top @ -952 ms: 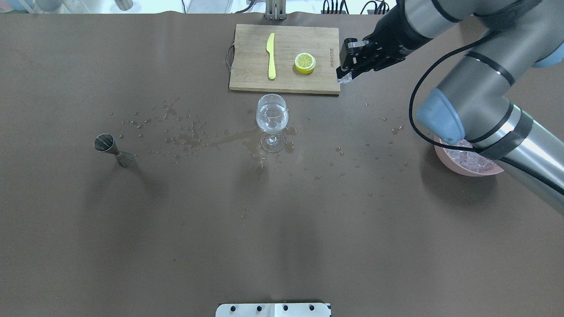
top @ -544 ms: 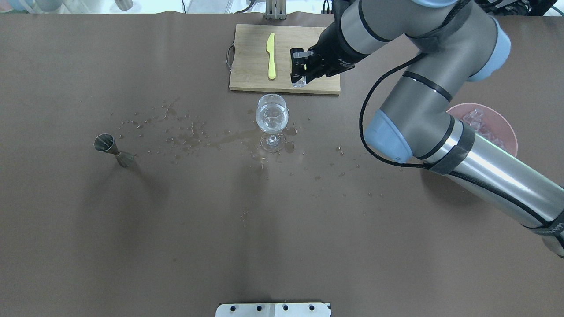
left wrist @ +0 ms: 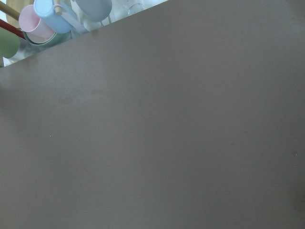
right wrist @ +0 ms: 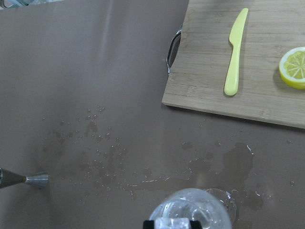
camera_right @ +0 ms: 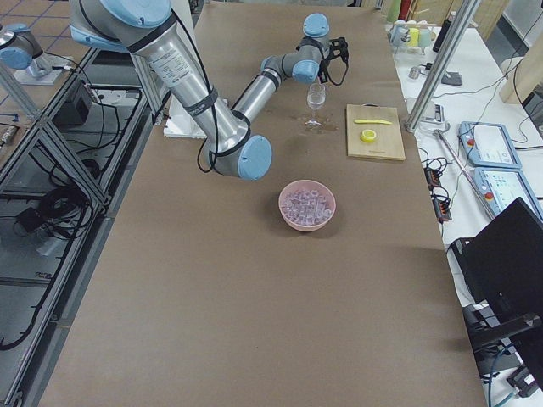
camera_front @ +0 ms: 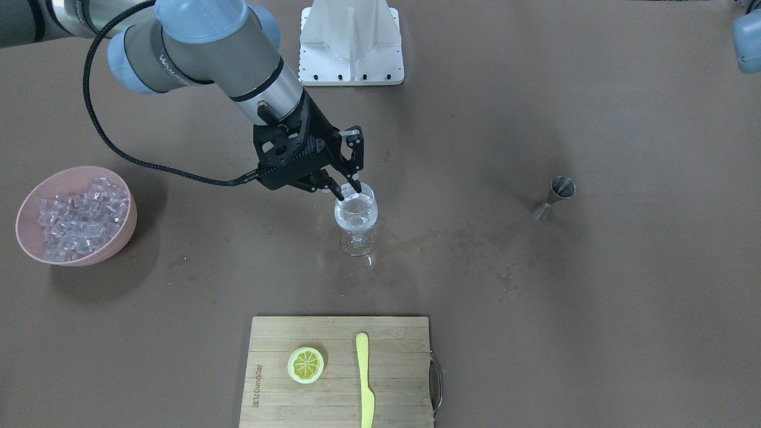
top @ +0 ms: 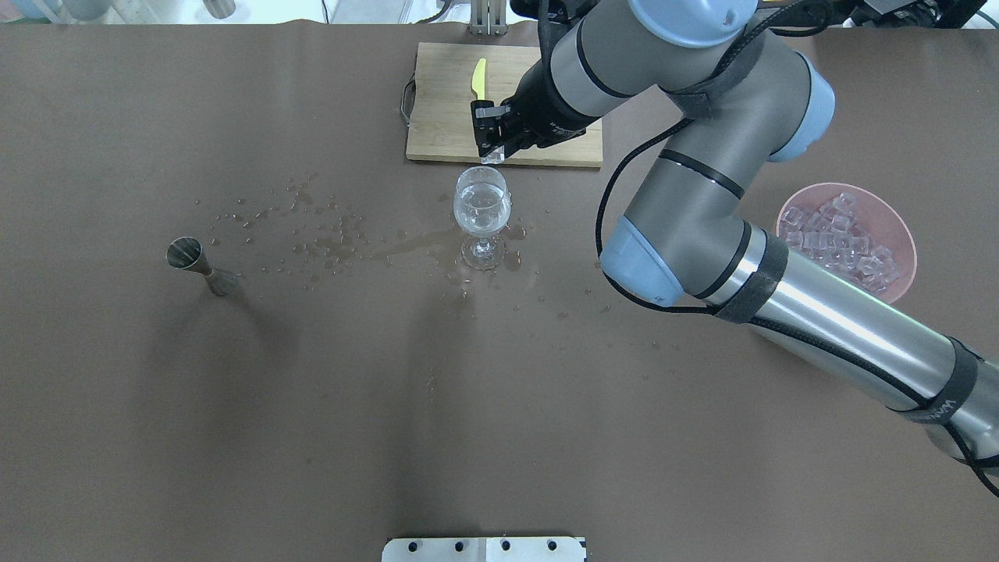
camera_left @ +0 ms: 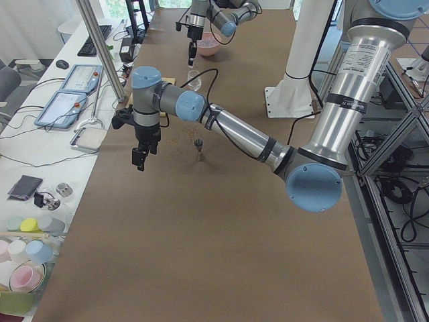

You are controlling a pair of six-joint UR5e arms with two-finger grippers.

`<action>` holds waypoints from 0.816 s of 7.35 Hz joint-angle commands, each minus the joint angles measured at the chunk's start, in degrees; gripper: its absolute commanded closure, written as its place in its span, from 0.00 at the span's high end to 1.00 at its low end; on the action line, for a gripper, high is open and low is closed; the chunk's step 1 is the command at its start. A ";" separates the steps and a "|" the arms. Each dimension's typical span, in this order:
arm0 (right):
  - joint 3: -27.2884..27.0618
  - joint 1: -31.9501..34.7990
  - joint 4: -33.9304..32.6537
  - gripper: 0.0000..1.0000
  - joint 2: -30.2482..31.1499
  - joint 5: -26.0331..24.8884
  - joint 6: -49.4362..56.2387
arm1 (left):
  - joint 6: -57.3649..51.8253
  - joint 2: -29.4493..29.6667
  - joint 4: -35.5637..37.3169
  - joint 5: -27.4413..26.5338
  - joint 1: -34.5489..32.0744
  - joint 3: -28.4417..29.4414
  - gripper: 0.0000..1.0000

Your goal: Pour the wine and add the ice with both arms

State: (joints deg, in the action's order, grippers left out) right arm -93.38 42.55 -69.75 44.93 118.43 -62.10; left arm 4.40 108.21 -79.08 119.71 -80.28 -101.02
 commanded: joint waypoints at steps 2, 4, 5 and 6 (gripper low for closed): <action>0.31 -0.46 -0.12 0.99 -0.19 -0.13 -0.65 | 0.00 -0.02 0.07 0.00 -0.14 0.13 0.98; -0.21 -0.11 -0.99 1.00 -0.54 0.74 -0.91 | -0.27 -0.11 -0.02 -0.44 -0.66 -0.66 0.98; -2.39 2.68 -5.18 1.00 -0.19 5.01 -0.83 | -0.27 -0.80 -0.11 -0.62 -1.10 -0.75 0.98; -6.33 8.45 -12.88 1.00 2.33 12.10 0.39 | -0.27 -0.90 -0.19 -0.10 -4.67 -0.32 0.98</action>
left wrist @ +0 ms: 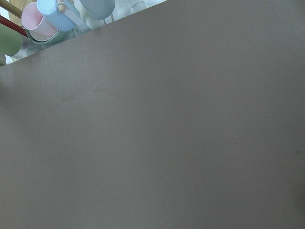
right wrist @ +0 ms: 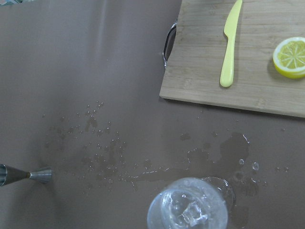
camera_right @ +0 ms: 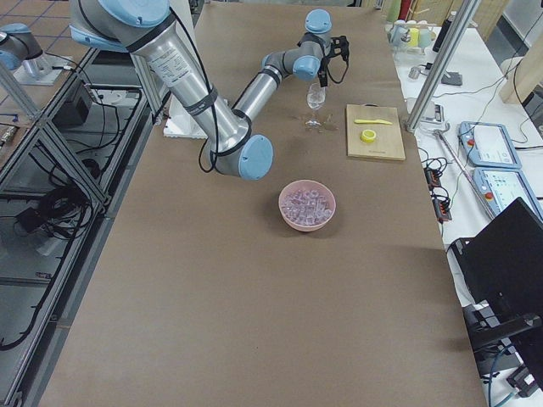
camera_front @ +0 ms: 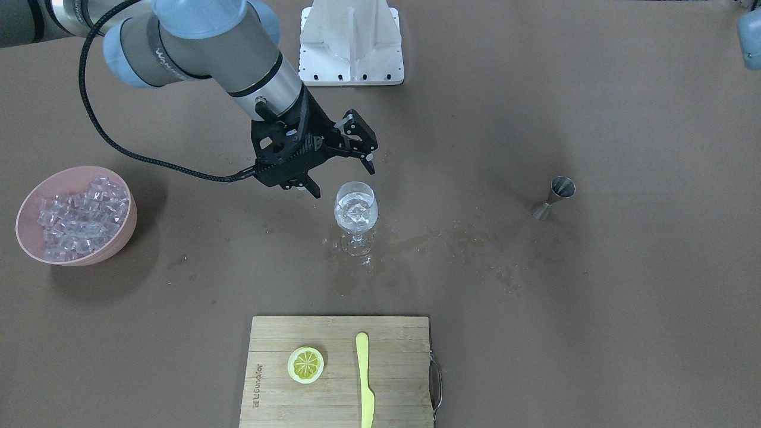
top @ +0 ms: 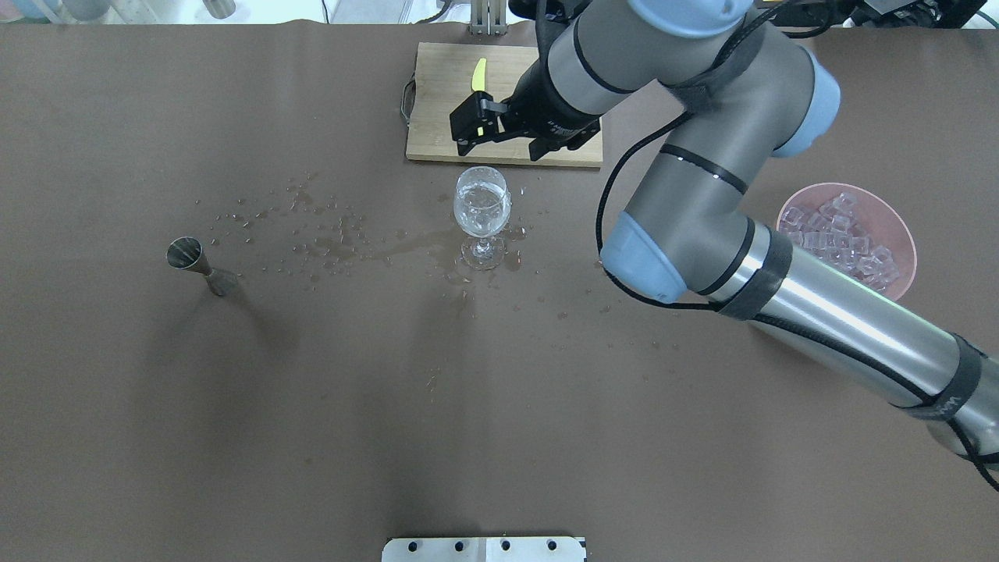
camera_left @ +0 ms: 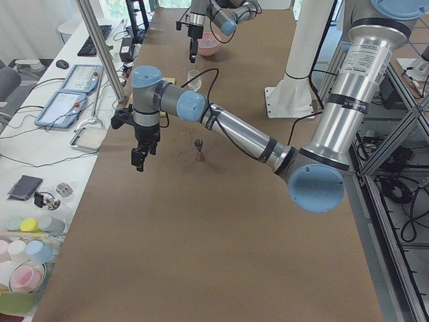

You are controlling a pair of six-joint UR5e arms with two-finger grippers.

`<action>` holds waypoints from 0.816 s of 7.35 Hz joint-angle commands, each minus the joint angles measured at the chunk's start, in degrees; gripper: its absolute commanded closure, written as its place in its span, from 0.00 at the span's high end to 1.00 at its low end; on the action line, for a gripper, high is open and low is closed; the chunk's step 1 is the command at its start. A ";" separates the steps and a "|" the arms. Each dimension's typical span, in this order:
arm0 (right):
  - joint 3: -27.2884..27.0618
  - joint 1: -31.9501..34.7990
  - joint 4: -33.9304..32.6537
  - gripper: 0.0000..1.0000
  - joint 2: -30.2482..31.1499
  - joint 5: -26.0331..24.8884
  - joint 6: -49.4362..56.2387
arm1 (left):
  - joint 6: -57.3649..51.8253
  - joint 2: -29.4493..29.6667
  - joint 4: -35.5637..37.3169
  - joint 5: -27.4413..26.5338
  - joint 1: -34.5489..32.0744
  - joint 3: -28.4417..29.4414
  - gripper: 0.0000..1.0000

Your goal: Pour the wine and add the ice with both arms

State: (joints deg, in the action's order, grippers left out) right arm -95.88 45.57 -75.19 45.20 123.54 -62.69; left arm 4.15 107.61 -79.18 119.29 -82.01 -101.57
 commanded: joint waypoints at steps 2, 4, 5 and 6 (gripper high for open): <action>-9.39 15.11 -9.35 1.00 14.33 13.17 10.33 | -0.10 -1.17 0.34 0.68 -4.20 -0.73 0.98; -9.15 23.14 -14.51 1.00 22.09 15.51 25.96 | -0.11 -3.35 0.35 5.14 -5.26 -0.65 0.98; -8.71 25.51 -19.68 1.00 24.56 13.50 34.57 | -0.11 -4.67 0.26 5.42 -5.35 -0.65 0.98; -6.97 27.54 -25.73 1.00 25.11 9.83 41.44 | -1.58 -5.99 0.34 5.42 -5.78 -0.30 0.98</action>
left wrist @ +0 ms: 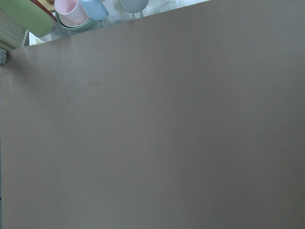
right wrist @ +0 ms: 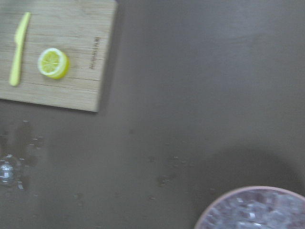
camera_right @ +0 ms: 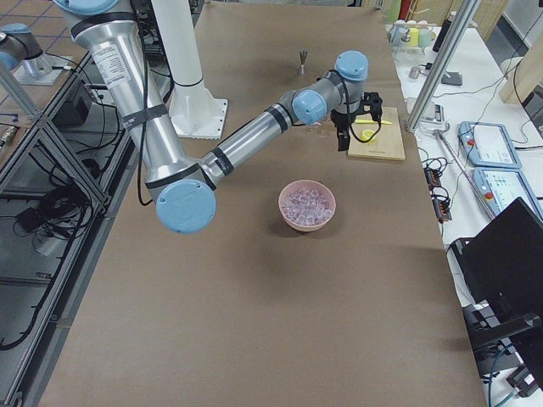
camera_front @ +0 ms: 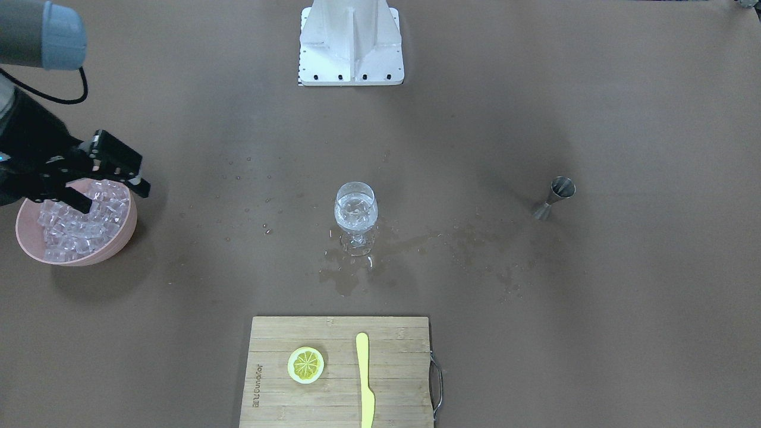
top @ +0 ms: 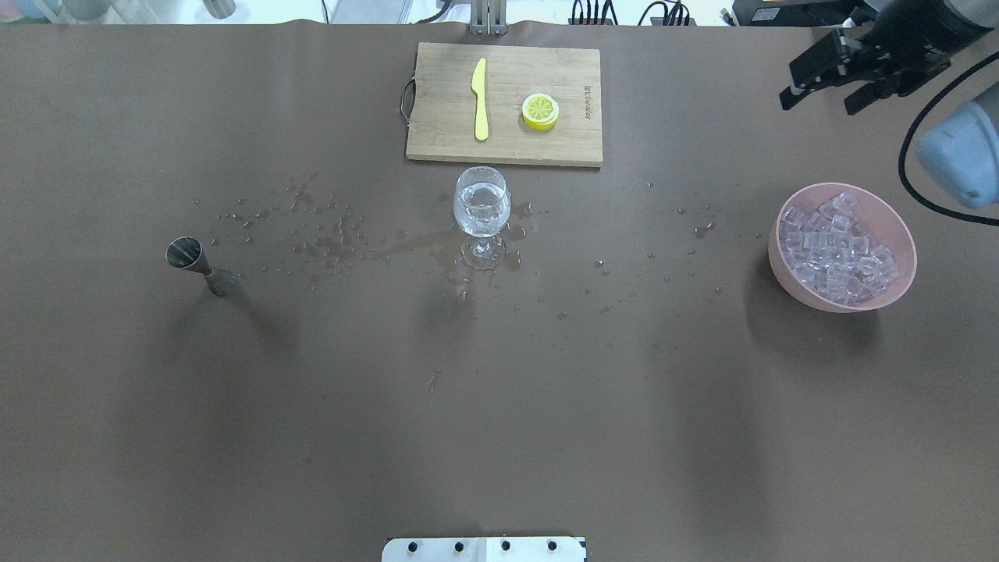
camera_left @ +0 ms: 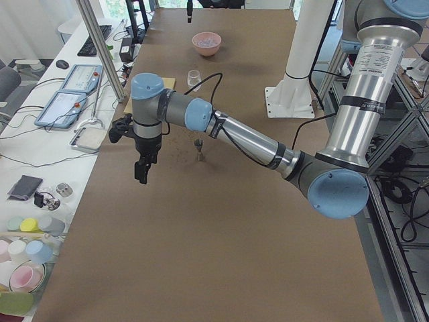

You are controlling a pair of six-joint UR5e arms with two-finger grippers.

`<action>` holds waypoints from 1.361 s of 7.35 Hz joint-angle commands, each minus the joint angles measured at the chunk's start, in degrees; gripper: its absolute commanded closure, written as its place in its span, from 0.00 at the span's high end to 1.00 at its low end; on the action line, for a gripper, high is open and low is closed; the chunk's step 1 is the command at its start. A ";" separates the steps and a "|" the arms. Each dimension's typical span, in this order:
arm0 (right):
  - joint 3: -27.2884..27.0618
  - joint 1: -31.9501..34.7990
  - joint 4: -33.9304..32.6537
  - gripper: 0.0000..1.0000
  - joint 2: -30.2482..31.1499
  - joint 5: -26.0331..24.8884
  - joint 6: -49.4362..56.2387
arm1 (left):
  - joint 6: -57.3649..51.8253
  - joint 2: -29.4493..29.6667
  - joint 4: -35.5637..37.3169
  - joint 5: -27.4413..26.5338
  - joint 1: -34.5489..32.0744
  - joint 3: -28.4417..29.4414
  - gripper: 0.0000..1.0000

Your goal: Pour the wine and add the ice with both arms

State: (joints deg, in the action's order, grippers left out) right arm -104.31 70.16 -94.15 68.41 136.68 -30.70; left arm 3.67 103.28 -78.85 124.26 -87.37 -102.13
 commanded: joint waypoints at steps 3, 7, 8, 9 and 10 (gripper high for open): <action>13.85 13.66 -8.69 1.00 5.06 -2.99 29.07 | -6.56 -6.76 -0.43 2.72 -2.71 0.53 0.98; 14.58 20.62 -1.92 1.00 15.26 -2.38 33.68 | -10.35 -13.88 -2.80 3.97 -3.50 1.57 0.98; 14.14 21.33 -1.83 1.00 15.87 -2.29 33.86 | -10.35 -13.98 -2.80 4.32 -4.46 1.76 0.98; 13.97 21.60 -1.83 1.00 15.79 -2.29 33.86 | -10.35 -15.89 -3.41 4.85 -4.56 1.76 0.98; 13.70 21.69 -1.92 1.00 15.71 -2.29 33.77 | -10.35 -16.70 -5.07 4.85 -4.56 2.19 0.98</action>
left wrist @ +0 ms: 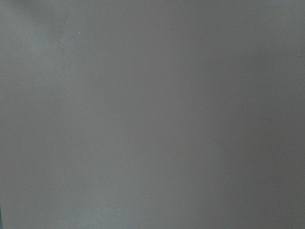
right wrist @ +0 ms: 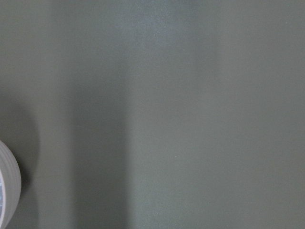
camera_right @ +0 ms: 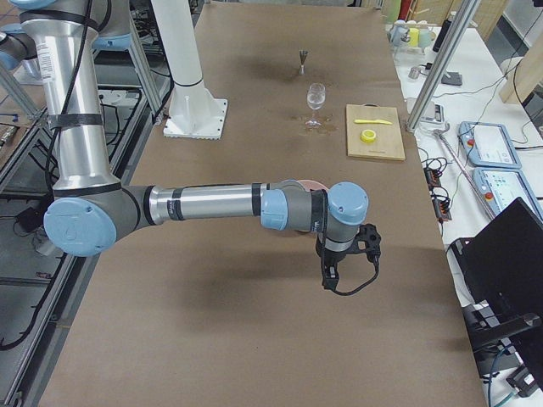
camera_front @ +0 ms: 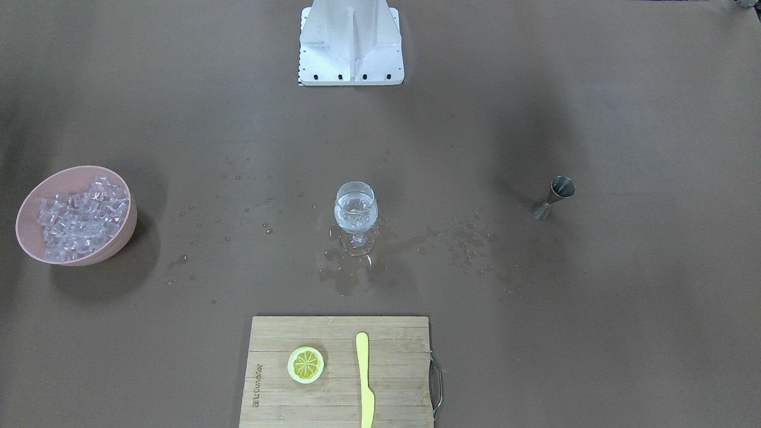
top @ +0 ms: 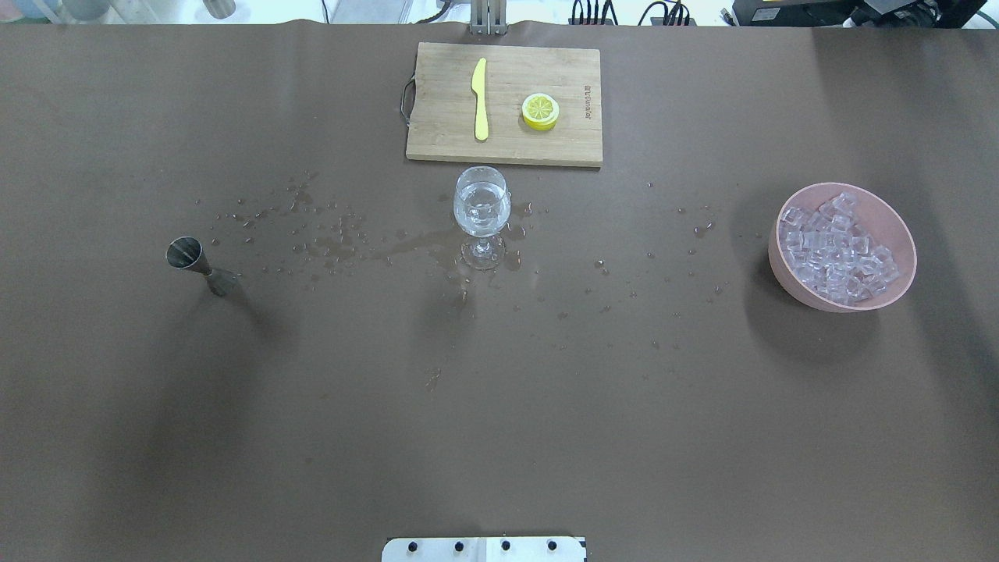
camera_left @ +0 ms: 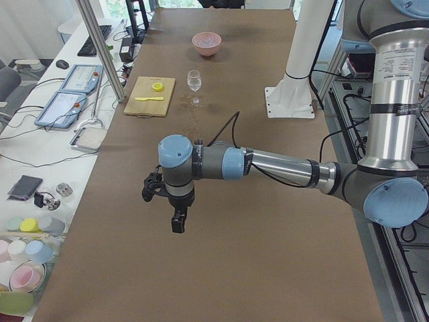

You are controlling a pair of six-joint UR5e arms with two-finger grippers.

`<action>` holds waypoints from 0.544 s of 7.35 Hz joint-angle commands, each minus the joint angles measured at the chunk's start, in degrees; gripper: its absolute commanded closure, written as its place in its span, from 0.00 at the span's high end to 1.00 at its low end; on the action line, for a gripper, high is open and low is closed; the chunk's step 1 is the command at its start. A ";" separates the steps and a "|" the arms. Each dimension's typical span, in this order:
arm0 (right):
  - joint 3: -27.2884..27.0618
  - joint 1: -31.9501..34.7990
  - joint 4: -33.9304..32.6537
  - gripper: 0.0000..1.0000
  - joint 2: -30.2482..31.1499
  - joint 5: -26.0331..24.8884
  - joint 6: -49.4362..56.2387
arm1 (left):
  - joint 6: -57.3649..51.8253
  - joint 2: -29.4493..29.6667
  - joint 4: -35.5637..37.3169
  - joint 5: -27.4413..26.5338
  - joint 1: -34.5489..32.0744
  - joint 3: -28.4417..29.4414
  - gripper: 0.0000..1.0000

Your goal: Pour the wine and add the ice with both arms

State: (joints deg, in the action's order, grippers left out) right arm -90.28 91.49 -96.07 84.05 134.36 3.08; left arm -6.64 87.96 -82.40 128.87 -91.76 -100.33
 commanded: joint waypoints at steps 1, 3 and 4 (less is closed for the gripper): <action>-0.33 0.36 -0.16 1.00 0.15 0.11 -0.18 | -0.04 -2.08 -4.41 0.24 -0.26 2.66 0.98; -0.60 0.44 -0.43 1.00 0.32 0.20 -0.44 | 0.31 -1.92 -6.90 0.41 -0.17 3.83 0.98; -0.77 0.79 -0.43 1.00 0.41 0.89 -0.44 | 0.32 -1.48 -6.90 3.11 -0.09 4.09 0.98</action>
State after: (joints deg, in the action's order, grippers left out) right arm -90.85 91.98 -96.42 84.35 134.68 2.68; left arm -6.41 86.15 -88.78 129.85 -91.92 -96.62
